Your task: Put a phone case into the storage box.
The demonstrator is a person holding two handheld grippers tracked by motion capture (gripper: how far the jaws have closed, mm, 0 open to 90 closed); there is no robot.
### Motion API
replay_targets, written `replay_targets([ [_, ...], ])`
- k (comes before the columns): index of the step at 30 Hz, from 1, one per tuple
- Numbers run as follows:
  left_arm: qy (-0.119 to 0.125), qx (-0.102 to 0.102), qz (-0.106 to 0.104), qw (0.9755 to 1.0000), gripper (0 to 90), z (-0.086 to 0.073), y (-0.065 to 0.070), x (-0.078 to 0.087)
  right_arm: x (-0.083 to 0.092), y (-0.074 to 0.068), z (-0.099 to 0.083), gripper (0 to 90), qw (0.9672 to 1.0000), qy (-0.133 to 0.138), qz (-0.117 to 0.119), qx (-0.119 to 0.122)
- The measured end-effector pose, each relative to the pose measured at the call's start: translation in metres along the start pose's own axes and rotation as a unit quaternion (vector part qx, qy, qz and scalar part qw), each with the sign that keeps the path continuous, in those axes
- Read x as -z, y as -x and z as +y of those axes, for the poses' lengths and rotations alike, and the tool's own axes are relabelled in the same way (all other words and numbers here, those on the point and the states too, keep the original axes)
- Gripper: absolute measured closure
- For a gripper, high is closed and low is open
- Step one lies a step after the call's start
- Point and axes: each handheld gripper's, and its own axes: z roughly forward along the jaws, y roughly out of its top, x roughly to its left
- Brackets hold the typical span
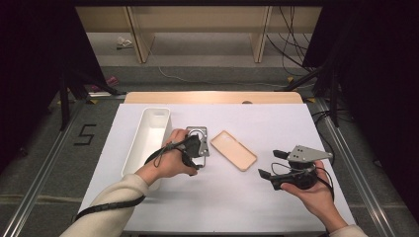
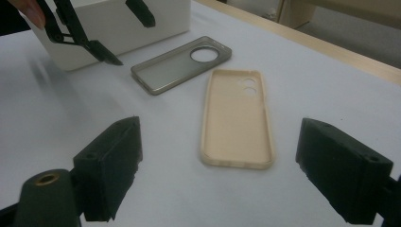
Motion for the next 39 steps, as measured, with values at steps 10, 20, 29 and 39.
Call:
replay_targets([
  [10, -0.03, -0.045, 0.002, 0.9985, 25.7, 0.009, -0.001, -0.017, 0.0, 0.0, 0.0, 16.1, 1.0, -0.002, 0.001, 0.0],
  [20, -0.057, -0.078, 0.002, 0.9953, 26.8, 0.007, 0.002, -0.03, 0.0, 0.0, 0.0, 16.1, 1.0, -0.001, 0.001, 0.0],
  [29, -0.074, -0.087, -0.003, 0.9935, 27.5, 0.006, 0.004, -0.038, -0.001, 0.0, 0.0, 16.1, 1.0, -0.001, 0.002, -0.002],
  [39, -0.084, -0.093, -0.01, 0.992, 27.7, 0.005, 0.003, -0.047, 0.0, 0.0, 0.0, 16.1, 1.0, 0.002, 0.002, -0.002],
])
